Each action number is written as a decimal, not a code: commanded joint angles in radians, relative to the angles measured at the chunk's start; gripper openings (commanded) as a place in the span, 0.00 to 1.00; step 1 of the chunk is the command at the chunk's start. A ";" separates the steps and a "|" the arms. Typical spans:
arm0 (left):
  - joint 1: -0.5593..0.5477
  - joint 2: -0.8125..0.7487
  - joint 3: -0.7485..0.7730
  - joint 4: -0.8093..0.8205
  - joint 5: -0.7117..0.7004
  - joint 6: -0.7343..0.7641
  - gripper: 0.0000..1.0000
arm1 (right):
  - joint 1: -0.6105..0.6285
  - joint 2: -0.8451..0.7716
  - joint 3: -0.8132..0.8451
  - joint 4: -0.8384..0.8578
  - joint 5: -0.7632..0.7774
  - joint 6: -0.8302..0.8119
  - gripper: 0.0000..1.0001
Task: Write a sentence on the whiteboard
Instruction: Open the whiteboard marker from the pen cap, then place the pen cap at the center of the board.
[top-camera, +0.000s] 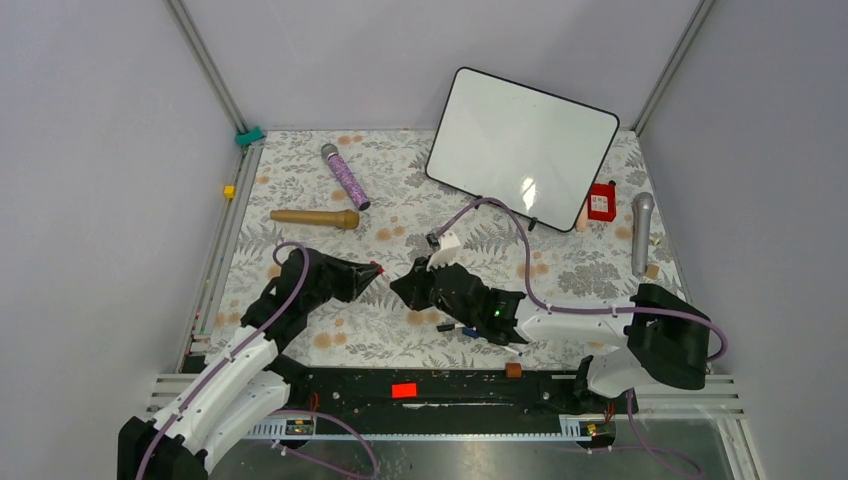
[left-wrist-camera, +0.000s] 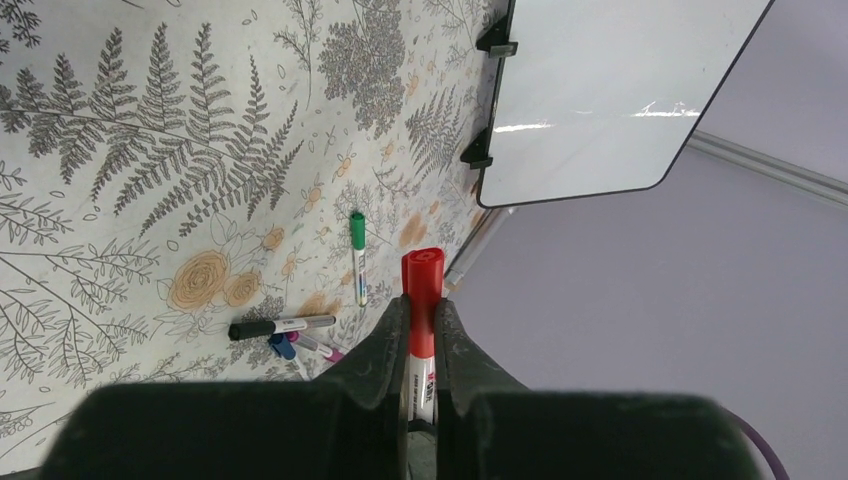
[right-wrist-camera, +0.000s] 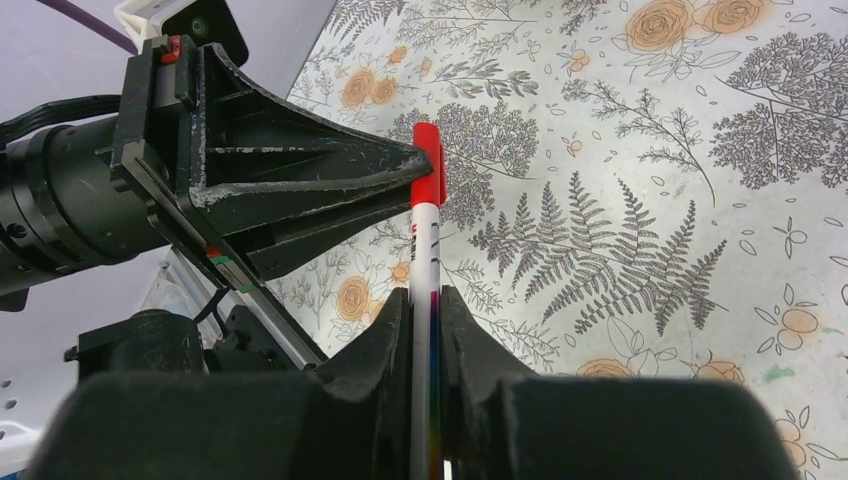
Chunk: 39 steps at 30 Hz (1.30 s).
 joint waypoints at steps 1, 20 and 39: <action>-0.002 -0.023 0.028 -0.037 -0.094 -0.012 0.00 | 0.012 -0.081 -0.032 0.019 0.042 0.020 0.00; 0.082 0.084 0.059 -0.190 -0.246 0.169 0.00 | 0.013 -0.495 -0.368 -0.166 0.059 0.087 0.00; 0.112 0.402 0.018 -0.116 -0.270 0.312 0.01 | 0.012 -0.779 -0.438 -0.505 0.140 0.094 0.00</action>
